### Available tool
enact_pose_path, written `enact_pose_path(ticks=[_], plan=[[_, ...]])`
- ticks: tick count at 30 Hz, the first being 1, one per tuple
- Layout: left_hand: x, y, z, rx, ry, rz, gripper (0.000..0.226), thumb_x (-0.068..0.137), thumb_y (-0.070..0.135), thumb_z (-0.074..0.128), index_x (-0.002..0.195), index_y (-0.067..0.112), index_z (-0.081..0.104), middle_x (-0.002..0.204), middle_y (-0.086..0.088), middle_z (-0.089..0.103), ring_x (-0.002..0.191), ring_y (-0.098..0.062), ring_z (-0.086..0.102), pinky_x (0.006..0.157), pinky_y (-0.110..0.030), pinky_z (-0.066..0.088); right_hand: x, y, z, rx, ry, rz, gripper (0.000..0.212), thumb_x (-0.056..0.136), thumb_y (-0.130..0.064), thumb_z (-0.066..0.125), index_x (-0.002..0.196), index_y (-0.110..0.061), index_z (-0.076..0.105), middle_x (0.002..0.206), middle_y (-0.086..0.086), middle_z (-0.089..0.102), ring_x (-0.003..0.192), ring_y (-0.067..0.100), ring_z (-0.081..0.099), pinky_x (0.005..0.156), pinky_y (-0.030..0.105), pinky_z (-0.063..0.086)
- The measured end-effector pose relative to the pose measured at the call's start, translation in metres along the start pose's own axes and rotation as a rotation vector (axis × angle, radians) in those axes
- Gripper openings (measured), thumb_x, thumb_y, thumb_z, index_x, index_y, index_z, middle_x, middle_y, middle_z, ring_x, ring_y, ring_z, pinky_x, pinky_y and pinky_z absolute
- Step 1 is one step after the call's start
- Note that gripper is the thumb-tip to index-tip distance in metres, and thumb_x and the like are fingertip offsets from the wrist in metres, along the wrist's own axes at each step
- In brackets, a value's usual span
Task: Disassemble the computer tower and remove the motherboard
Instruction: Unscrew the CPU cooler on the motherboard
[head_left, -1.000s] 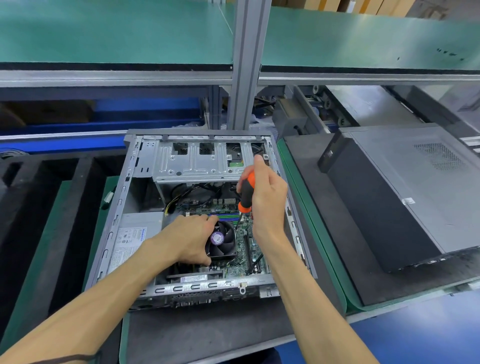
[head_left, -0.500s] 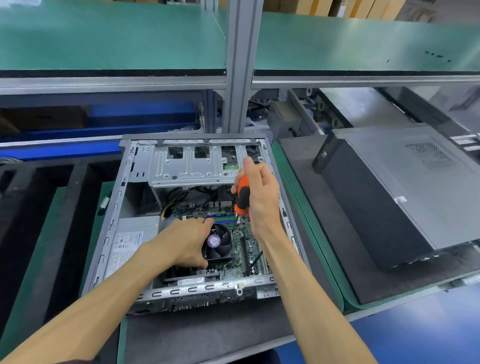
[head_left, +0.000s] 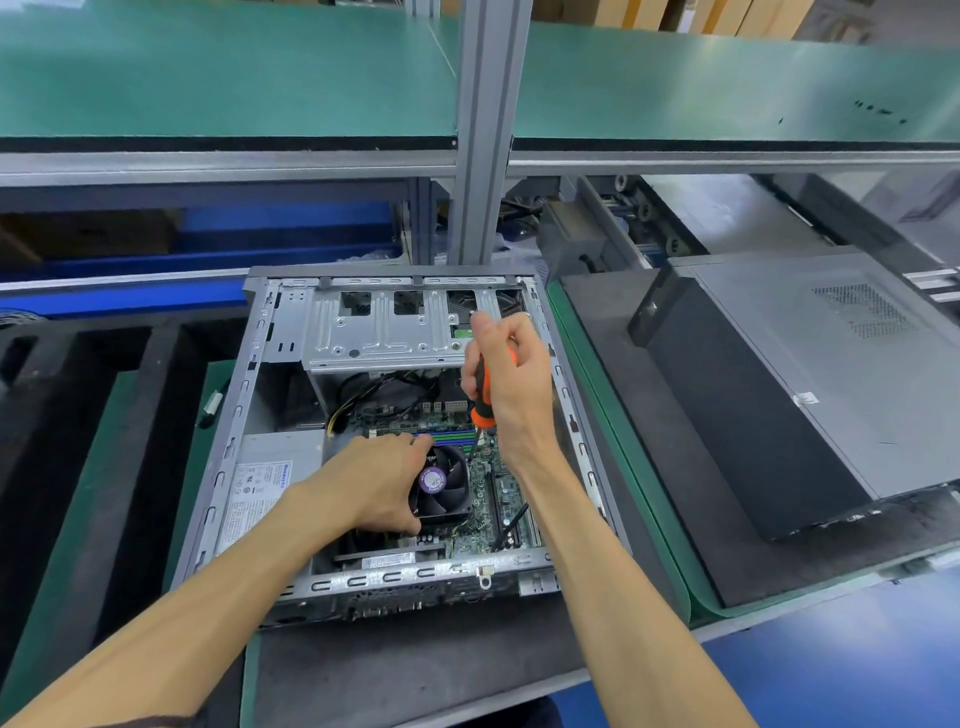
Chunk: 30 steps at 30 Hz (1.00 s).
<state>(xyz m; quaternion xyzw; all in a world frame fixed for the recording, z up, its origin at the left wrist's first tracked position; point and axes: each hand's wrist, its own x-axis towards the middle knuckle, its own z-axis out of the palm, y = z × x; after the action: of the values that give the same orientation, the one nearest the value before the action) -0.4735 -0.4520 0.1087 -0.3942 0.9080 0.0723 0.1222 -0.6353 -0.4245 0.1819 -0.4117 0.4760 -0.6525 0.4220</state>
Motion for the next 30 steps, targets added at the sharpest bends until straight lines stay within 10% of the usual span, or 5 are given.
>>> enact_pose_path(ticks=[4,11,21,30], plan=[[0.0,0.001,-0.001,0.0,-0.002,-0.005,0.093,0.059,0.058,0.072,0.136,0.019,0.038,0.122,-0.001,0.059,0.11,-0.023,0.059,0.076,-0.038,0.046,-0.002,0.004,-0.002,0.036,0.155,0.031,0.045,0.087,-0.048,0.071,0.072,-0.012,0.049,0.061,0.002,0.063,0.049,0.013,0.051,0.046,0.027,0.043],[-0.001,0.001,-0.004,-0.004,-0.007,-0.003,0.09,0.06,0.057,0.071,0.135,0.018,0.038,0.121,-0.002,0.059,0.11,-0.024,0.059,0.08,-0.04,0.049,0.003,0.005,0.003,0.074,-0.07,0.093,0.057,0.099,-0.055,0.047,0.056,-0.019,0.058,0.046,0.002,0.05,0.043,0.018,0.044,0.052,0.028,0.04],[-0.002,0.001,-0.002,-0.022,-0.002,-0.007,0.088,0.06,0.058,0.073,0.132,0.02,0.039,0.116,-0.002,0.058,0.108,-0.024,0.059,0.08,-0.04,0.048,-0.008,0.01,0.001,0.004,-0.008,0.014,0.031,0.08,-0.04,0.077,0.085,-0.028,0.049,0.068,0.0,0.069,0.058,0.01,0.057,0.056,0.022,0.047],[-0.002,0.001,-0.005,-0.032,-0.002,-0.003,0.09,0.062,0.057,0.074,0.135,0.018,0.038,0.12,-0.003,0.058,0.11,-0.025,0.058,0.081,-0.039,0.047,-0.009,0.01,-0.013,-0.044,-0.038,0.045,0.042,0.089,-0.057,0.058,0.093,-0.017,0.072,0.079,-0.004,0.063,0.069,0.012,0.055,0.057,0.028,0.046]])
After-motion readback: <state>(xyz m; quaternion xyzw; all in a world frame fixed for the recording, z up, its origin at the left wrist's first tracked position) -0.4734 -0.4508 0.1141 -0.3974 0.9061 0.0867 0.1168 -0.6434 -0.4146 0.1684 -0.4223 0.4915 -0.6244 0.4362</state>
